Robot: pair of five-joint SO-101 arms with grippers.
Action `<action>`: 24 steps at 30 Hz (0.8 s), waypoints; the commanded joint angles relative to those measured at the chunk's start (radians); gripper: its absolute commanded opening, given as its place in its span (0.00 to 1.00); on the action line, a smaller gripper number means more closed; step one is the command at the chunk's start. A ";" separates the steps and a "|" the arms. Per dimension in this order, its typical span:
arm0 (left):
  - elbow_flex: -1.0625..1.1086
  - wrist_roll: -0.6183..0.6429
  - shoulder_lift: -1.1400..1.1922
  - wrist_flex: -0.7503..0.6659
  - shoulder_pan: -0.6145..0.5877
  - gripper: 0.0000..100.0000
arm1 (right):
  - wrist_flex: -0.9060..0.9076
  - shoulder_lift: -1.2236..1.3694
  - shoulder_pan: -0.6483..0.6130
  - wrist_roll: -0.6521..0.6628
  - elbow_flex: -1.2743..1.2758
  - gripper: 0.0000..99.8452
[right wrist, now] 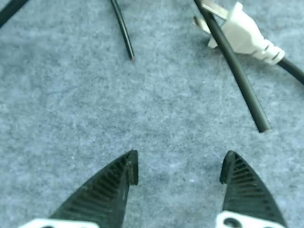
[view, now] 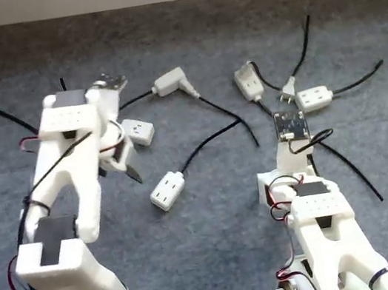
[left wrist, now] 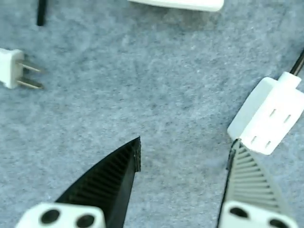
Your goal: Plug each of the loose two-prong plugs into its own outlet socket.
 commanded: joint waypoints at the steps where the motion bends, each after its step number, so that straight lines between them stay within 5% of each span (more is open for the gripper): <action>1: -0.081 0.023 -0.051 -0.060 -0.110 0.29 | -0.018 -0.013 -0.007 0.011 0.001 0.28; 11: -0.490 0.261 0.306 -0.101 -0.285 0.29 | -0.019 -0.010 -0.008 0.011 0.001 0.28; 24: -1.175 0.379 0.843 0.118 -0.349 0.29 | -0.019 -0.010 -0.008 0.011 0.001 0.28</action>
